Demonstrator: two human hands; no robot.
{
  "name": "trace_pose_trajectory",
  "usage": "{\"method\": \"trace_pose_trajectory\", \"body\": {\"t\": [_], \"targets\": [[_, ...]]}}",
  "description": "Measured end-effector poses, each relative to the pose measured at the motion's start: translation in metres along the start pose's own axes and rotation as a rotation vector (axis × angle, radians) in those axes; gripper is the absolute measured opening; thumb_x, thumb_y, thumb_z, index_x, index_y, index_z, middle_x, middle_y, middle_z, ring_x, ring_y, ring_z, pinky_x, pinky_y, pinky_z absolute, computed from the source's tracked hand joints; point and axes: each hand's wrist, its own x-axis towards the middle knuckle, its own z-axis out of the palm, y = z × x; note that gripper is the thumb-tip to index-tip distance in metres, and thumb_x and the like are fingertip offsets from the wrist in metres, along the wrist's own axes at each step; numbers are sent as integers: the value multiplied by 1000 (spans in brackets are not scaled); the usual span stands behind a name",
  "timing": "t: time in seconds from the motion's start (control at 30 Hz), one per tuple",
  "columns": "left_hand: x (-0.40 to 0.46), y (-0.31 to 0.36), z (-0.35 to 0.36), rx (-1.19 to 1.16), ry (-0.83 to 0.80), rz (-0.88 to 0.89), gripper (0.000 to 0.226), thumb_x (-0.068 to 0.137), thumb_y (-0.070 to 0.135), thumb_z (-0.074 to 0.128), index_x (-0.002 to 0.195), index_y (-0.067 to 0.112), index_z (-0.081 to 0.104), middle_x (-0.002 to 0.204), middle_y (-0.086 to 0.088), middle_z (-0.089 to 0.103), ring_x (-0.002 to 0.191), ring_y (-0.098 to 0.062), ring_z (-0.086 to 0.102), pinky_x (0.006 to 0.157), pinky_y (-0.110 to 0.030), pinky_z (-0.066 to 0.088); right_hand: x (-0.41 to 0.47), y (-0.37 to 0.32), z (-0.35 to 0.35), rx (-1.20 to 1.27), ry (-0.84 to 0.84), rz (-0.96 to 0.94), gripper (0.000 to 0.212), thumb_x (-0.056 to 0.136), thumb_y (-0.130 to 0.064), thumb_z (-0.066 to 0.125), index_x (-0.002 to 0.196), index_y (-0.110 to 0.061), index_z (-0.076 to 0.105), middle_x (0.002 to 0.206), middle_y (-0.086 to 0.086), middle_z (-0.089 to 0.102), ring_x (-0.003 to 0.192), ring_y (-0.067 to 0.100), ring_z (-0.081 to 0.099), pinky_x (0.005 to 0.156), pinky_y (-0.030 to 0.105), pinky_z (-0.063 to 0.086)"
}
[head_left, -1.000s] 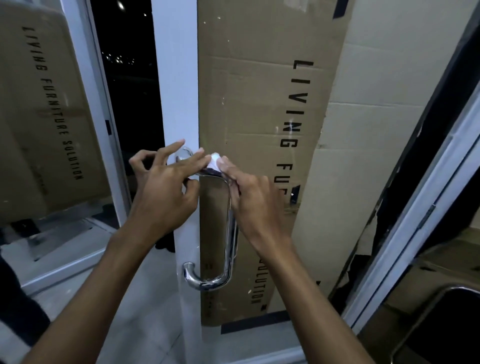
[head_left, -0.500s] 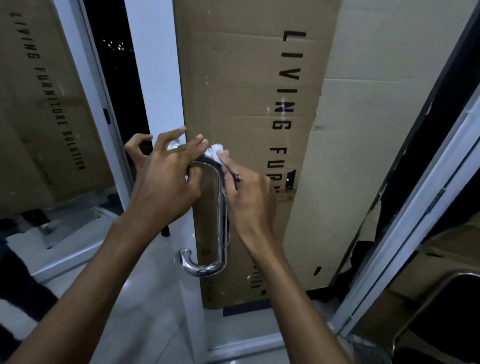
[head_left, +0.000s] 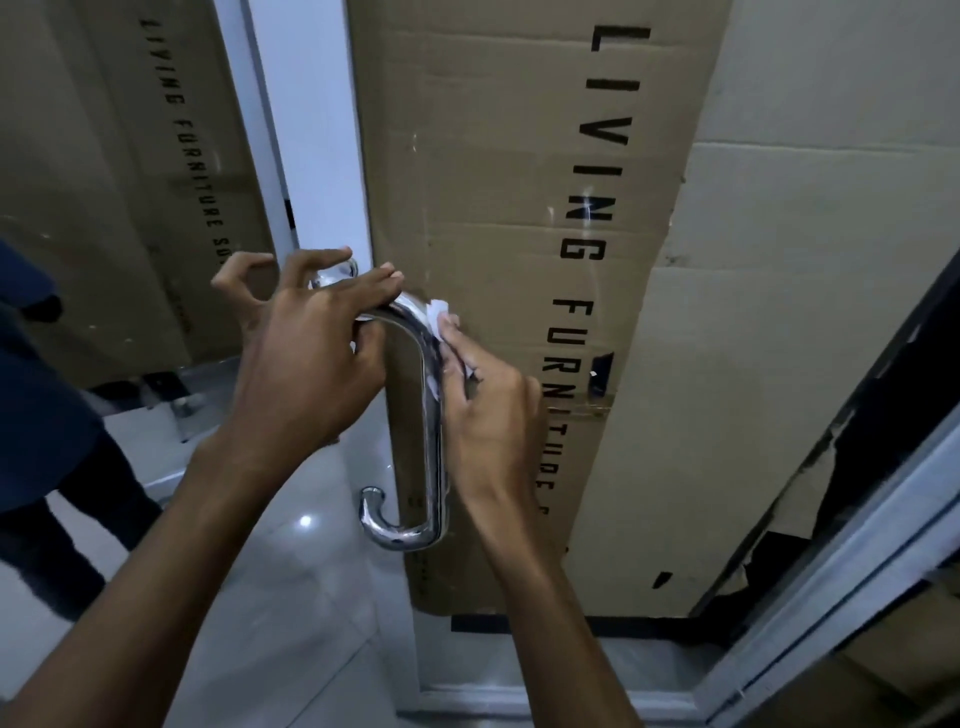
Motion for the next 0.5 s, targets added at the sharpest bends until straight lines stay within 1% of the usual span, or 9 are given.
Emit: {"method": "trace_pose_trajectory", "body": {"t": [0.07, 0.17, 0.23, 0.3, 0.4, 0.47, 0.5], "targets": [[-1, 3, -1, 9, 10, -12, 55, 86, 24, 39, 129, 29, 73, 129, 12, 72, 139, -17, 48, 118, -61, 20, 0, -4, -1, 2, -34, -32, 38, 103, -40, 58, 139, -51, 55, 110, -1, 78, 90, 23, 76, 73, 43, 62], [-6, 5, 1, 11, 19, -20, 57, 85, 25, 37, 130, 29, 72, 129, 12, 72, 138, -16, 47, 113, -66, 31, -15, 1, -8, 30, -53, 10, 39, 104, -38, 60, 139, -54, 51, 111, -1, 78, 90, 19, 75, 76, 42, 63], [-7, 6, 2, -8, 15, -35, 58, 86, 24, 37, 133, 31, 69, 131, 13, 71, 138, -12, 42, 106, -66, 41, -16, 4, -10, 30, -65, 35, 36, 105, -36, 59, 138, -49, 56, 111, 0, 78, 91, 19, 75, 75, 42, 62], [-9, 9, 2, -14, 20, -53, 57, 86, 20, 40, 134, 30, 69, 130, 14, 70, 136, -11, 40, 102, -68, 44, -8, 1, -12, 29, -72, 24, 35, 105, -33, 60, 138, -43, 61, 112, 1, 78, 94, 22, 75, 77, 42, 62], [-11, 16, 0, -3, 39, -83, 57, 85, 19, 41, 133, 30, 69, 129, 13, 70, 135, -12, 40, 105, -68, 41, -5, -3, -16, 56, -94, -7, 34, 104, -33, 60, 137, -42, 63, 115, -1, 77, 99, 22, 75, 80, 39, 62], [-10, 17, -1, 18, 42, -89, 57, 85, 20, 40, 133, 31, 69, 131, 15, 69, 136, -15, 43, 113, -65, 33, -10, 3, -17, 101, -106, 32, 34, 104, -34, 61, 136, -45, 62, 116, -4, 76, 99, 19, 75, 79, 40, 62], [-11, 17, -1, 27, 44, -93, 55, 86, 19, 42, 133, 31, 70, 132, 15, 68, 137, -17, 44, 121, -59, 25, -11, 7, -18, 110, -121, 60, 34, 104, -34, 61, 136, -45, 62, 116, -5, 76, 99, 17, 75, 78, 39, 61]]}}
